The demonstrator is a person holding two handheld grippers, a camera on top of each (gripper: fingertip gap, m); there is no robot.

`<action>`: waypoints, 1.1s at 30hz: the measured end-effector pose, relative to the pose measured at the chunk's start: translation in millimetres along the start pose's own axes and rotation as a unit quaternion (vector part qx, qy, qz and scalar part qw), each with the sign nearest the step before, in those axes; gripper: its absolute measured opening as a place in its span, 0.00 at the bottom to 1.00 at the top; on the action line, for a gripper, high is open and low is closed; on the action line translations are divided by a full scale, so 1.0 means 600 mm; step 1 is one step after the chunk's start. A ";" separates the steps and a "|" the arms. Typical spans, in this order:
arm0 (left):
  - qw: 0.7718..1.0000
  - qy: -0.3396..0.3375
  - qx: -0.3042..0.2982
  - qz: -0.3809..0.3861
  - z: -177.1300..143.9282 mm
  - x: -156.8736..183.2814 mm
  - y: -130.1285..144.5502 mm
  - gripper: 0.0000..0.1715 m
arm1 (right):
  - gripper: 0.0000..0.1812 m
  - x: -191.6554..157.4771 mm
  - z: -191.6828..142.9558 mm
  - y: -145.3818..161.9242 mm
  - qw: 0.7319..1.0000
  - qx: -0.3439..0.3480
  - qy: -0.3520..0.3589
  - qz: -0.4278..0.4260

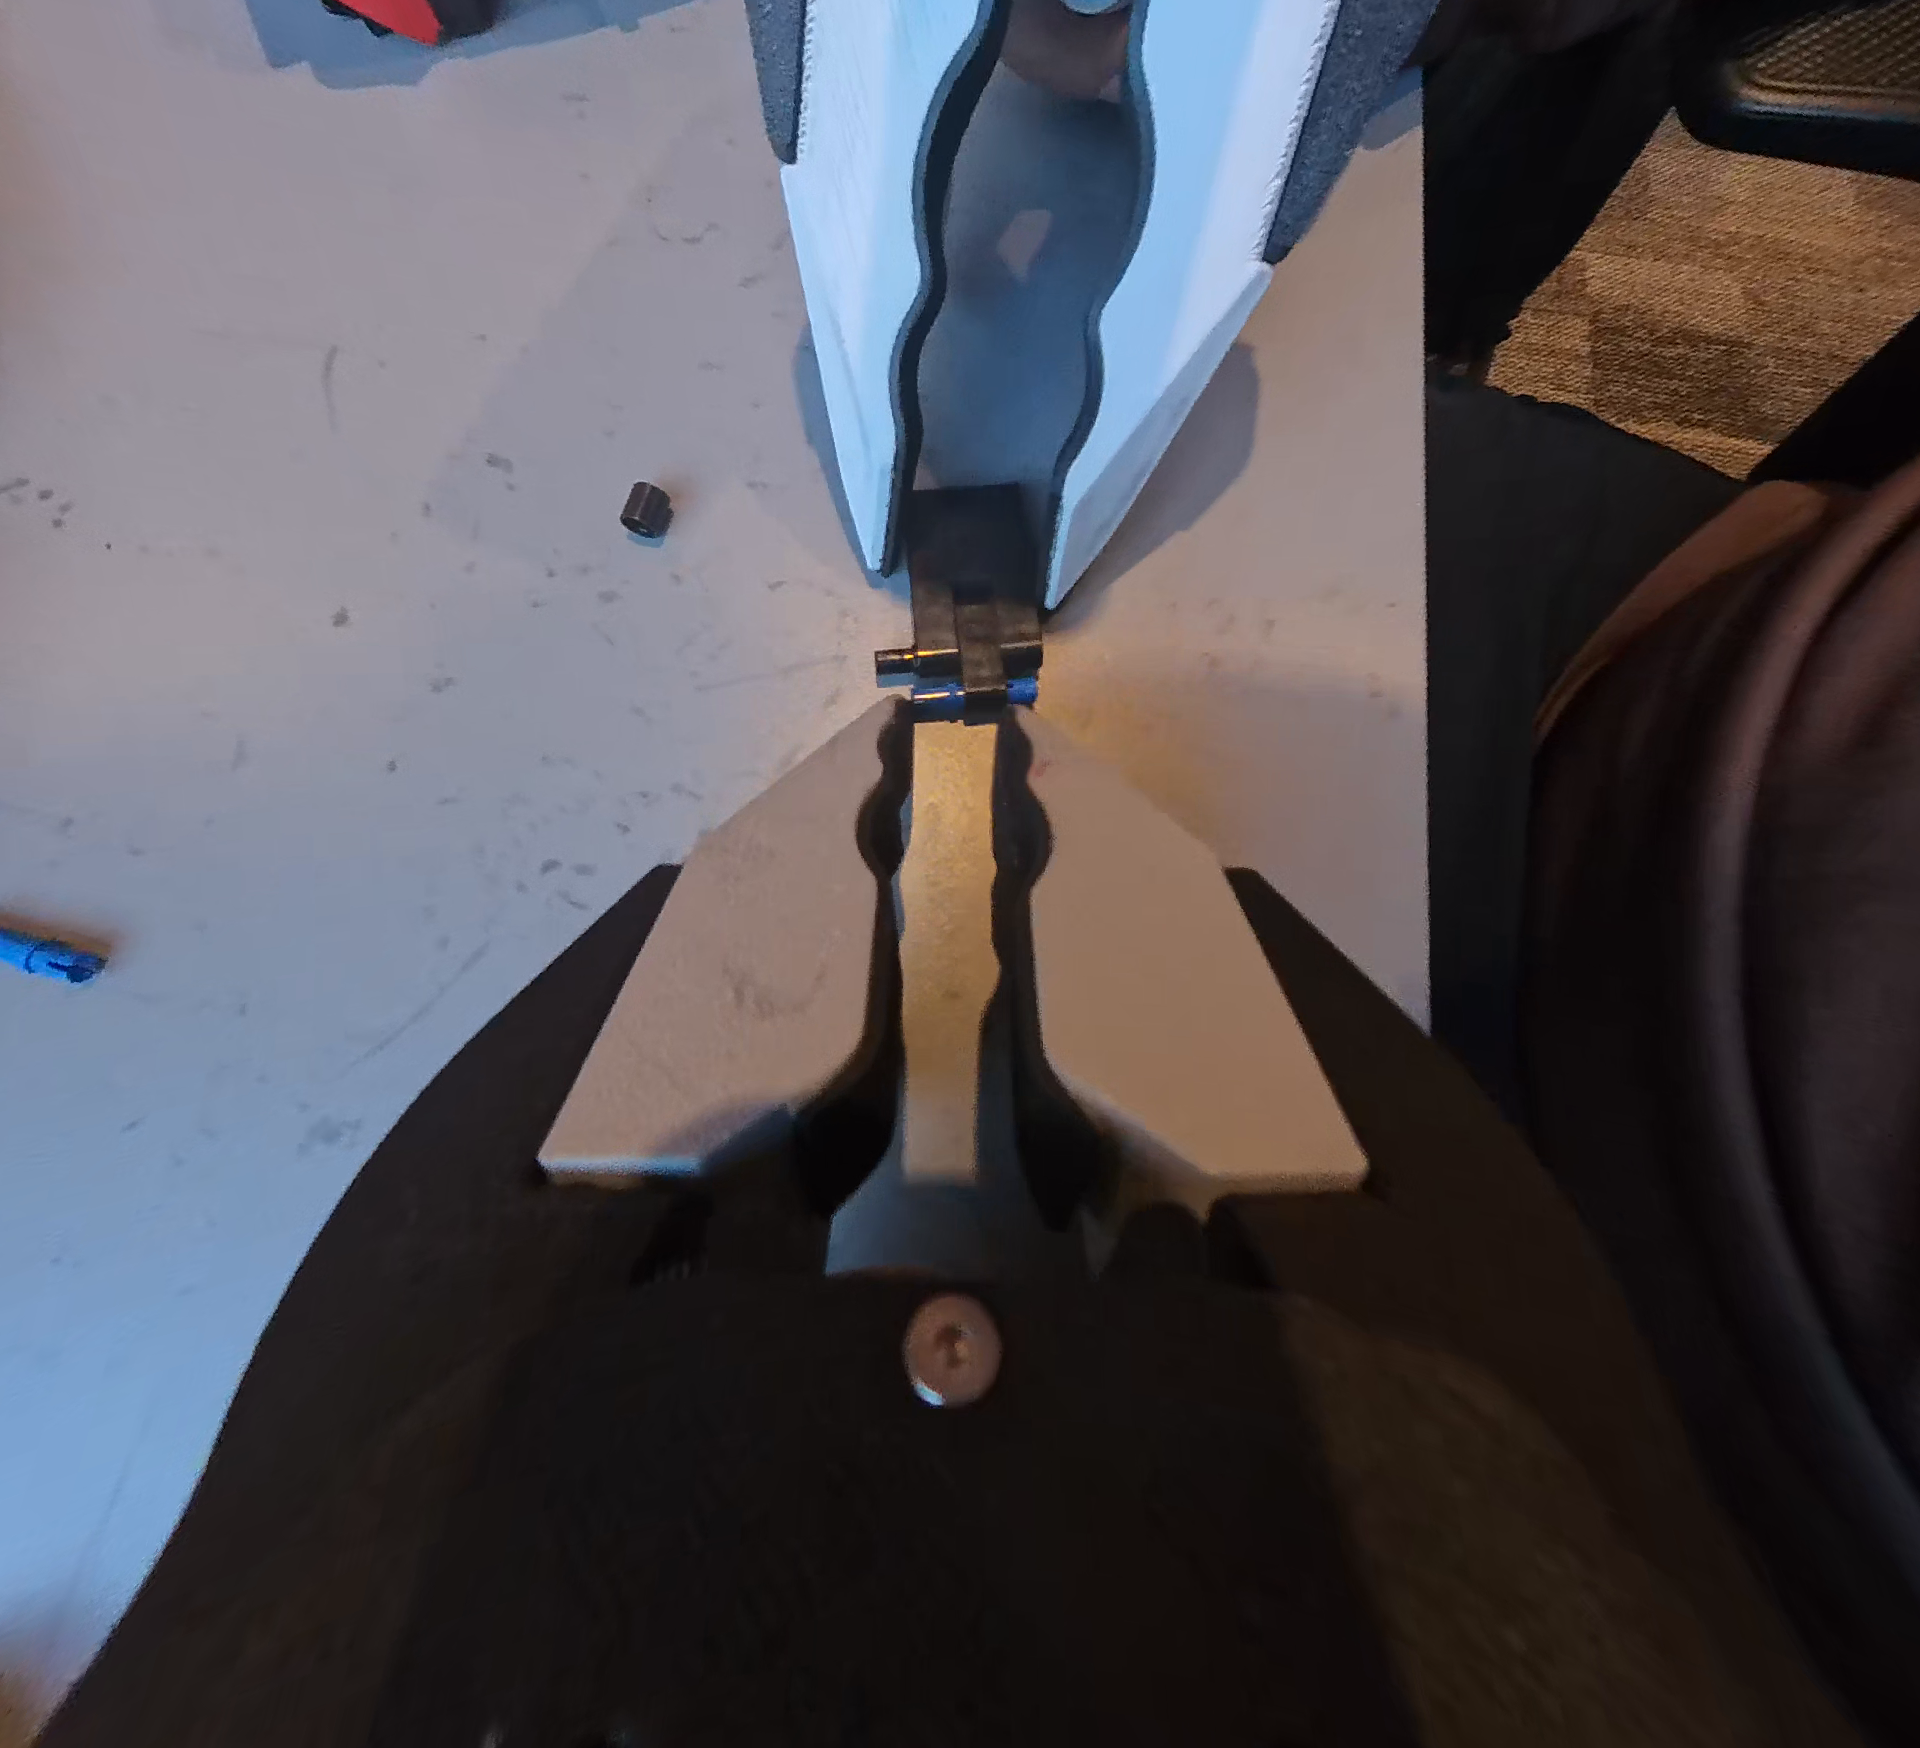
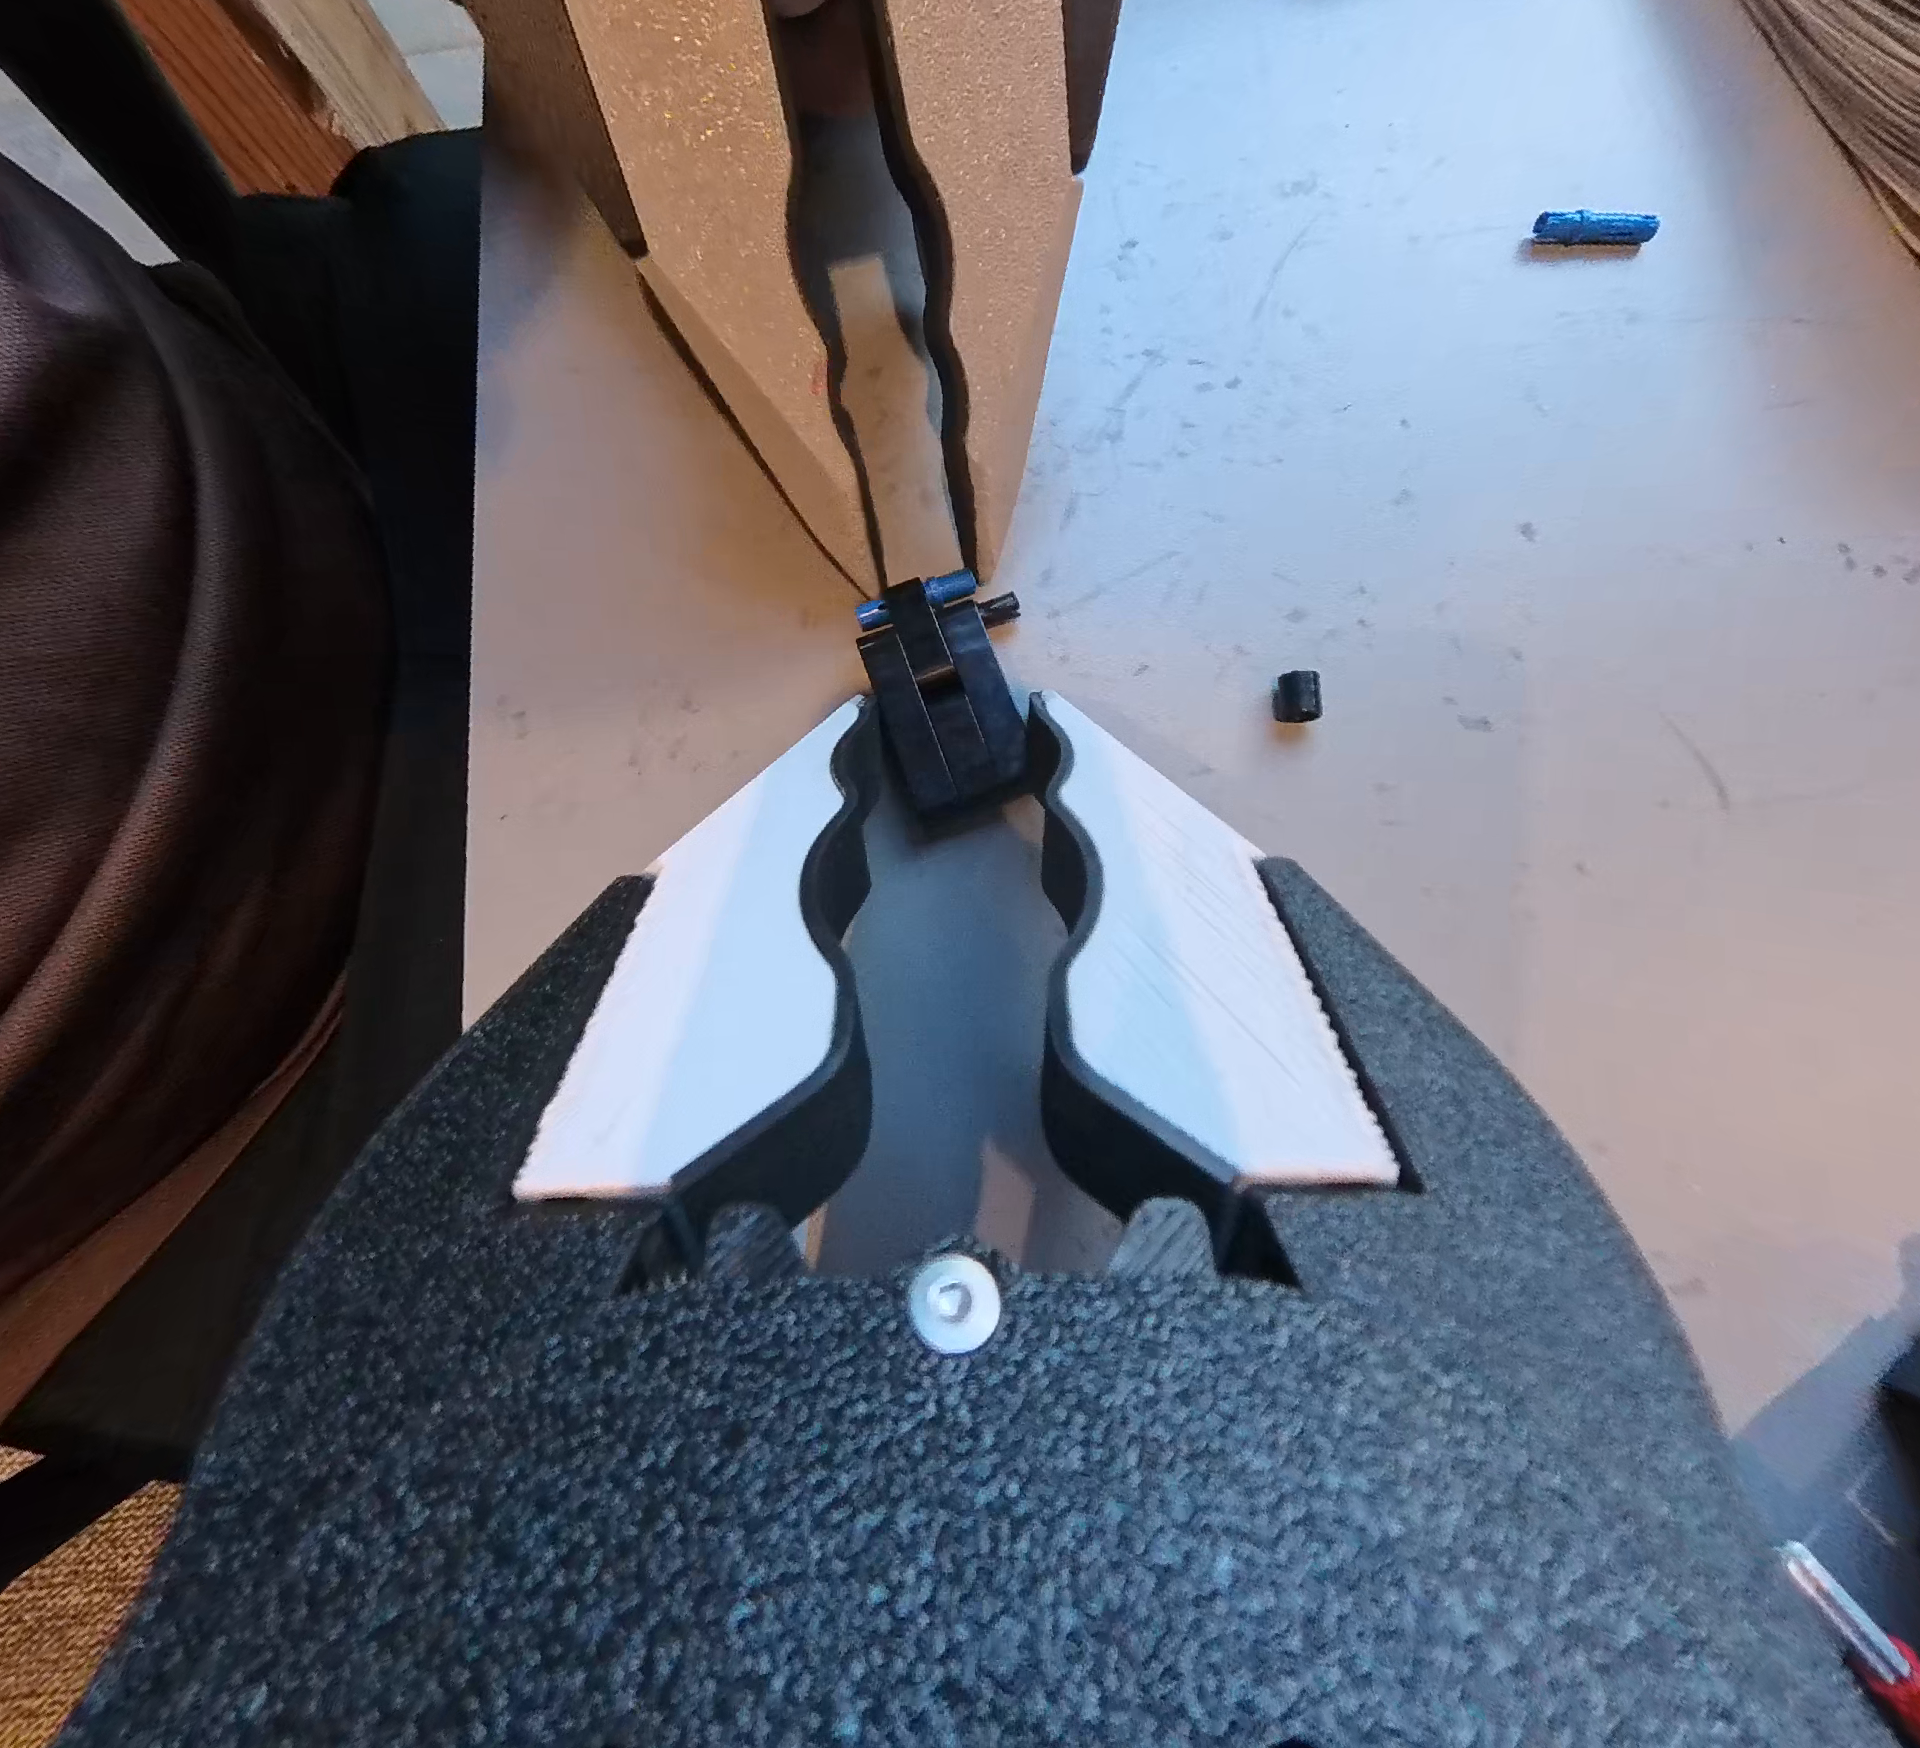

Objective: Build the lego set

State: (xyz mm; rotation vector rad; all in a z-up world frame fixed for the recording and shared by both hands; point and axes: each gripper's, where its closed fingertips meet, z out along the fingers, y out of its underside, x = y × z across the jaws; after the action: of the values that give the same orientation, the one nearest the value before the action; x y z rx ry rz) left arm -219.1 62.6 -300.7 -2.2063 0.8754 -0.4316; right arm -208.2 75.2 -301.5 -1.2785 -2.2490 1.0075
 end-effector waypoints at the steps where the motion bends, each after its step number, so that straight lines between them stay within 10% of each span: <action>1: 1.000 -0.002 0.000 0.001 0.000 0.000 -0.001 0.08 | 0.16 0.000 0.000 0.000 1.000 0.000 0.000 0.001; 33: 1.000 0.010 0.001 -0.005 0.001 0.001 -0.002 0.09 | 0.15 0.001 0.000 0.000 1.000 0.001 -0.004 0.007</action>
State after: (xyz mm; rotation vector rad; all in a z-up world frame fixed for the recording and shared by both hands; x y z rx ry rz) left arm -218.1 63.0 -300.2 -2.2076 0.8748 -0.4590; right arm -208.5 75.4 -301.7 -1.2929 -2.2480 1.0216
